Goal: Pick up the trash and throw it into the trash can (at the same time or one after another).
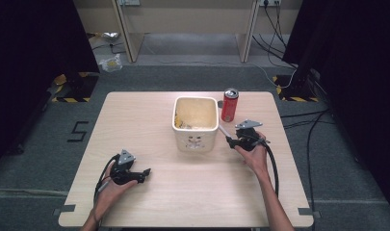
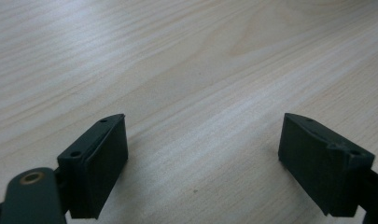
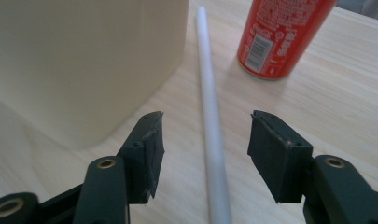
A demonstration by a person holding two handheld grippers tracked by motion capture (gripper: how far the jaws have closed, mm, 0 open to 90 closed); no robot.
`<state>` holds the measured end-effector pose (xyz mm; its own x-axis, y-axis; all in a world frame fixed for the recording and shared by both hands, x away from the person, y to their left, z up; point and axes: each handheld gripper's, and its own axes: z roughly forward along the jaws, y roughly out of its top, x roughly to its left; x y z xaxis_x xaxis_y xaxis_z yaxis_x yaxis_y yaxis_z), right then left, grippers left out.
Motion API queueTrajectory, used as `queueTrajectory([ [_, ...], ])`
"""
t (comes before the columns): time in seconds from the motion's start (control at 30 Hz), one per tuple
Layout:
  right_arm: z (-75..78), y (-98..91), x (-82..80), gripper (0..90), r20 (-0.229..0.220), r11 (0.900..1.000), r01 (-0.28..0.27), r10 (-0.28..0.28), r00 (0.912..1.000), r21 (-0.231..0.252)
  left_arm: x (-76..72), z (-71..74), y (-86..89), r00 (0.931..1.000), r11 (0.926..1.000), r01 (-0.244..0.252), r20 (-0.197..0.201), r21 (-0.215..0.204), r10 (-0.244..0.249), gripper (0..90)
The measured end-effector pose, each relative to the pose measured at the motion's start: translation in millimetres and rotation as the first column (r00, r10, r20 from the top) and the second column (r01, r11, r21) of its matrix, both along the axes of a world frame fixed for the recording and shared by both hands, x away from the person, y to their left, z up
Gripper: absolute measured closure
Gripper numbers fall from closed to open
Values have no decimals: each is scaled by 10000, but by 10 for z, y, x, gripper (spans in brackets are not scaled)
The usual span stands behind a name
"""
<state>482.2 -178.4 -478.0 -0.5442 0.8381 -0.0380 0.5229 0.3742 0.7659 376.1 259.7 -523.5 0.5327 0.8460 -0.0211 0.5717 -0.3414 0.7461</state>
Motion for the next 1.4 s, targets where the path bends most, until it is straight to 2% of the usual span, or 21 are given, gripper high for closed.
queueTrajectory([
  [0.03,-18,9,26,477,-141,10000,-82,83,9999,11,0,0,0,10000,10000,-1,1,-2,1,147],
  [0.07,-37,23,54,479,-215,9994,-172,166,9996,-292,0,0,0,10000,10000,3,-1,3,-3,147],
  [0.17,-86,60,126,521,-224,9985,-207,195,9996,-515,0,0,0,10000,10000,-1,1,1,1,147],
  [0.27,-144,93,185,559,-389,9993,-117,103,9992,-351,0,0,0,10000,10000,-2,1,-1,2,147],
  [0.37,-212,110,239,583,-565,9981,-75,41,9984,-617,0,0,0,10000,10000,1,1,1,-1,147],
  [0.53,-272,116,282,622,-700,9984,27,-67,9975,-573,0,0,0,10000,10000,-1,2,0,1,147],
  [0.77,-287,100,312,671,-771,9991,122,-153,9969,-406,0,0,0,10000,10000,12,7,1,-12,148],
  [0.9,-297,40,322,752,-1016,9993,365,-352,9942,105,0,0,0,10000,10000,16,7,-6,-16,148],
  [1.0,-305,9,320,781,-1061,9981,511,-472,9932,341,0,0,0,10000,10000,17,6,0,-17,148],
  [1.3,-312,-22,310,792,-1191,9942,616,-509,9916,882,0,0,0,10000,10000,17,4,-3,-17,148],
  [1.4,-255,-19,285,792,-993,9938,590,-496,9938,942,0,0,0,10000,10000,16,4,-4,-16,148],
])
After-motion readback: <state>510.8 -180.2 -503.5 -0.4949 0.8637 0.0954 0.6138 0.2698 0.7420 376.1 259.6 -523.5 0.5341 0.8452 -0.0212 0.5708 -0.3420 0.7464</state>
